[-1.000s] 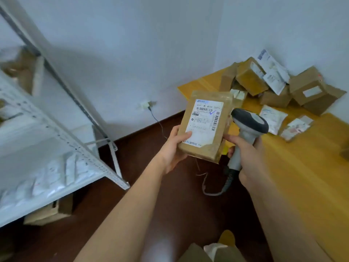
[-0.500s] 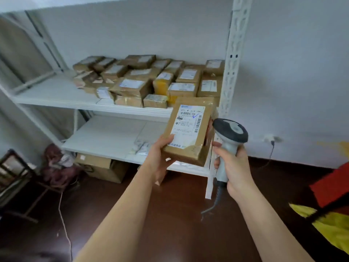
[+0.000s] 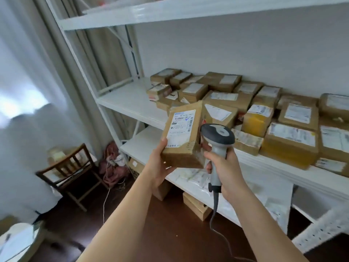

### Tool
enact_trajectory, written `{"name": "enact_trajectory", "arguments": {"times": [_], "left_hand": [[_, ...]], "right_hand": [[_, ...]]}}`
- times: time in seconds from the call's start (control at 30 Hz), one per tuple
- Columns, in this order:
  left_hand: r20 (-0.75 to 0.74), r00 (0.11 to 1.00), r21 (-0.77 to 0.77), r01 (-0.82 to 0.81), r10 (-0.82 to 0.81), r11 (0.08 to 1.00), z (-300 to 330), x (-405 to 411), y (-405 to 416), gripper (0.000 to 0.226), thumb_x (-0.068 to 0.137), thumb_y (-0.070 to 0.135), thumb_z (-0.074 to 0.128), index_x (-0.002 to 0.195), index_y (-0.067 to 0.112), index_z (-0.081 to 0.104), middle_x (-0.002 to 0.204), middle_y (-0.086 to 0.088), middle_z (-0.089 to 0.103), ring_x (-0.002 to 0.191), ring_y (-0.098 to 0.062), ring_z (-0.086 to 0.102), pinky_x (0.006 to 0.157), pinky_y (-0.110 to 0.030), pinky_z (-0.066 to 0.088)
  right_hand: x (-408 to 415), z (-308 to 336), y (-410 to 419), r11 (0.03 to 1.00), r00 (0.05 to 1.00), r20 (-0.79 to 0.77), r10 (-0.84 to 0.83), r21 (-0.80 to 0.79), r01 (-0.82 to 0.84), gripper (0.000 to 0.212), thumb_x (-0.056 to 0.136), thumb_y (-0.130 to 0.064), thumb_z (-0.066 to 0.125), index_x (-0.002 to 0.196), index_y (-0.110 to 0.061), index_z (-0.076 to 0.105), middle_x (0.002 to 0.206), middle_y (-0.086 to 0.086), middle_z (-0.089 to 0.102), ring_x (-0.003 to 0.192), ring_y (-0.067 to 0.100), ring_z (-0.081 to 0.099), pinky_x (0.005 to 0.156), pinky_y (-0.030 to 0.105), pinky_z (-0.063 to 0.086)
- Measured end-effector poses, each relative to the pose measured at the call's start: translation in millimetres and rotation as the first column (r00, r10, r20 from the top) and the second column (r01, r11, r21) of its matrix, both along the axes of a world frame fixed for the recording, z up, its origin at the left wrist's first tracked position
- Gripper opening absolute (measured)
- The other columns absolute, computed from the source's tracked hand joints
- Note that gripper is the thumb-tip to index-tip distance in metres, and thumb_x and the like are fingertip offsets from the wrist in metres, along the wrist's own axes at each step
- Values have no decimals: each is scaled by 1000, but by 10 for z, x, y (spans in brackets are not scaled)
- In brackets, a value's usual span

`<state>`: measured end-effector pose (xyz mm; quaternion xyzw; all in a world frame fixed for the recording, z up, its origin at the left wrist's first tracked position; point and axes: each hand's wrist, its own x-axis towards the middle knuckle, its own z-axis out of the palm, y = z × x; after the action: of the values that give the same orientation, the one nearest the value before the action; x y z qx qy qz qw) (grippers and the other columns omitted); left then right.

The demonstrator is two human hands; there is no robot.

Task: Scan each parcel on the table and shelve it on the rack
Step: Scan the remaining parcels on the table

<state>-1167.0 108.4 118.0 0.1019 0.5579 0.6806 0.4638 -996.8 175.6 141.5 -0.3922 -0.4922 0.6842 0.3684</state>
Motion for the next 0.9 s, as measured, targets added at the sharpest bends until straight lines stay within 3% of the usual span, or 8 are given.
{"name": "enact_trajectory", "arguments": {"times": [0.2,0.33,0.47,0.53,0.67,0.8,0.9], "left_hand": [[90,967,18,-239,237,971,-98,-1103,255,47,88,57,60,123,25,61,119,-5,70,112,-23,64,102,-44,49],[118,915,-15,-386,385,922,-261,-1864,386,49,88,55,61,128,27,58,119,-2,69,111,-21,64,95,-39,52],[95,909,-47,-403,406,914,-333,-2684,730,45,90,54,58,130,34,53,122,0,64,110,-22,62,80,-36,53],[75,911,-57,-403,406,914,-335,-3093,968,46,91,53,57,133,36,49,121,0,61,111,-23,60,86,-38,53],[16,921,-84,-387,389,918,-297,-3887,1372,51,91,51,61,136,32,50,128,-2,59,109,-20,60,95,-37,50],[-175,914,-187,-396,366,899,-272,-4599,1733,56,86,53,66,135,30,56,137,-6,46,107,-22,54,88,-33,43],[-191,928,-230,-358,319,905,-291,-4968,2021,51,89,55,60,127,22,60,130,-6,55,103,-23,55,83,-33,44]], "right_hand": [[-1189,68,397,995,994,24,104,-7,-104,27,88,-10,66,109,-24,56,68,3,58,53,11,51,55,26,46],[-1903,-8,566,991,990,44,135,-1,-135,24,88,-7,66,110,-15,61,91,7,68,52,8,50,53,25,48],[-2615,-129,823,998,994,87,66,16,-67,19,88,-8,68,105,-13,61,81,6,63,47,5,49,48,21,45],[-2965,-152,955,999,994,110,13,28,-16,17,88,-7,69,103,-12,62,73,2,61,43,3,48,44,19,44],[-3657,-121,1172,999,989,141,-30,30,26,20,87,-3,68,105,-9,60,78,1,64,43,5,47,46,22,43],[-4124,-95,1303,999,981,192,-28,46,19,19,87,-3,67,104,-6,60,59,-9,61,42,6,47,44,19,42],[-4292,-97,1394,999,977,210,-37,41,28,19,87,-1,66,103,-10,59,74,-1,65,45,9,47,45,21,43]]}}
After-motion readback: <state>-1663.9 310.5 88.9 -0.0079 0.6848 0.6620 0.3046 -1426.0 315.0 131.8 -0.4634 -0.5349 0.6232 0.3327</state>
